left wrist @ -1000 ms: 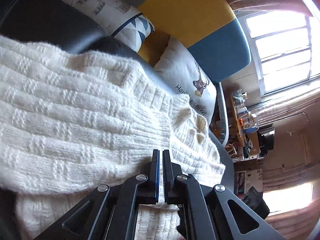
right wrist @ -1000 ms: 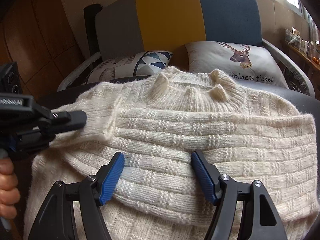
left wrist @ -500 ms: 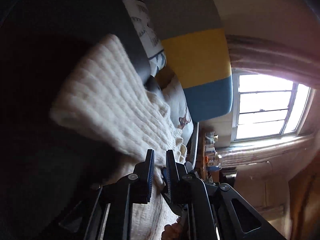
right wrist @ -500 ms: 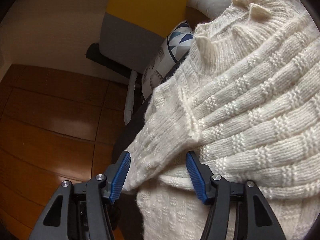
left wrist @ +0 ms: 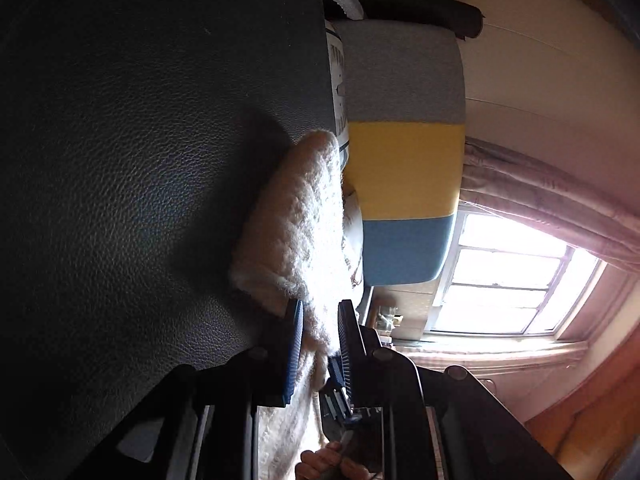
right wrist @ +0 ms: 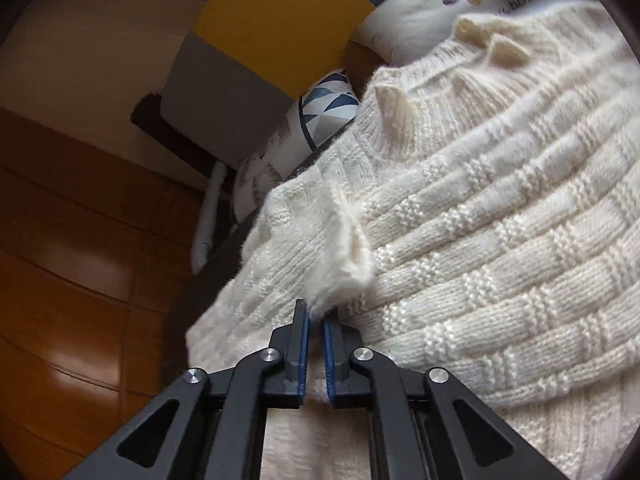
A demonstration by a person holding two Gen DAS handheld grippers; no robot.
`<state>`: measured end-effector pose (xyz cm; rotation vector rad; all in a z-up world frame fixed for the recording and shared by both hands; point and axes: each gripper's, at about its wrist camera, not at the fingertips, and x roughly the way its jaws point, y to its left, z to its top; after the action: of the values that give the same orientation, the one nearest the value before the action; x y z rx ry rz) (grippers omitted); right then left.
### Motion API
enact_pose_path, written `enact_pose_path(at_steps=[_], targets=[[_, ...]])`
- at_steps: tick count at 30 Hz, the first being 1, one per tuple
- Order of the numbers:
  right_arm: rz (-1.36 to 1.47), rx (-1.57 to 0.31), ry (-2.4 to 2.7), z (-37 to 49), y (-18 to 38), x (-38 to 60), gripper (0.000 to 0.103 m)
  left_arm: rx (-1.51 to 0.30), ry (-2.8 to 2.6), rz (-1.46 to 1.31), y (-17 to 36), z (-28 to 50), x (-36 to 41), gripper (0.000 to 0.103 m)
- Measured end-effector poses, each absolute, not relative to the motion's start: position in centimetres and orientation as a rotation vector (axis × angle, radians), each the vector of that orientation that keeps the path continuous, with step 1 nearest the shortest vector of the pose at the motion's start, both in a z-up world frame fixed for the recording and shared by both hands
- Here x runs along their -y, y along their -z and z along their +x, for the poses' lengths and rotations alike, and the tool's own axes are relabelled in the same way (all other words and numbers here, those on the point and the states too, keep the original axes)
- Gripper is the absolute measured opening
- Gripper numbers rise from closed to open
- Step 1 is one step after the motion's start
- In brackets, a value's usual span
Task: Fold clothes
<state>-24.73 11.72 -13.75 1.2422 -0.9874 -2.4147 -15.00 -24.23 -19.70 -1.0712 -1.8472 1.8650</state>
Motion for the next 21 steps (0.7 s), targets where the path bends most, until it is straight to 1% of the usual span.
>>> enact_pose_path(at_steps=[2, 4, 6, 10, 12, 13, 14, 16, 19, 21], targets=[[1.240, 0.804, 2.479, -25.2, 11.8, -10.3, 0.006, 1.851, -1.869, -1.055, 19.5, -14.8, 24.5, 0.023], [1.226, 0.605, 2.521, -25.8, 9.5, -9.0, 0.006, 1.865, -1.847, -1.029, 19.3, -14.7, 24.6, 0.031], [1.207, 0.406, 2.552, -26.3, 7.2, -7.7, 0.006, 1.877, -1.828, -1.011, 19.2, -14.8, 24.3, 0.033], [1.161, 0.148, 2.606, -26.4, 3.0, -7.3, 0.006, 1.876, -1.770, -1.015, 18.8, -15.4, 22.0, 0.033], [1.156, 0.102, 2.641, -26.1, 1.8, -8.4, 0.006, 1.864, -1.750, -1.025, 18.5, -15.9, 20.4, 0.034], [1.162, 0.113, 2.652, -26.0, 1.4, -9.6, 0.006, 1.859, -1.739, -1.030, 18.3, -16.1, 19.5, 0.038], [1.170, 0.129, 2.664, -26.0, 1.4, -10.6, 0.006, 1.856, -1.727, -1.034, 18.3, -16.4, 18.7, 0.039], [1.192, 0.213, 2.670, -26.0, 1.9, -12.6, 0.006, 1.849, -1.707, -1.055, 18.2, -16.9, 16.9, 0.039], [1.150, 0.408, 2.626, -25.9, 2.1, -15.3, 0.006, 1.809, -1.704, -1.093, 18.0, -17.8, 14.2, 0.039], [1.089, 0.428, 2.614, -25.4, 0.9, -15.8, 0.006, 1.787, -1.725, -1.133, 18.2, -18.4, 12.8, 0.039]])
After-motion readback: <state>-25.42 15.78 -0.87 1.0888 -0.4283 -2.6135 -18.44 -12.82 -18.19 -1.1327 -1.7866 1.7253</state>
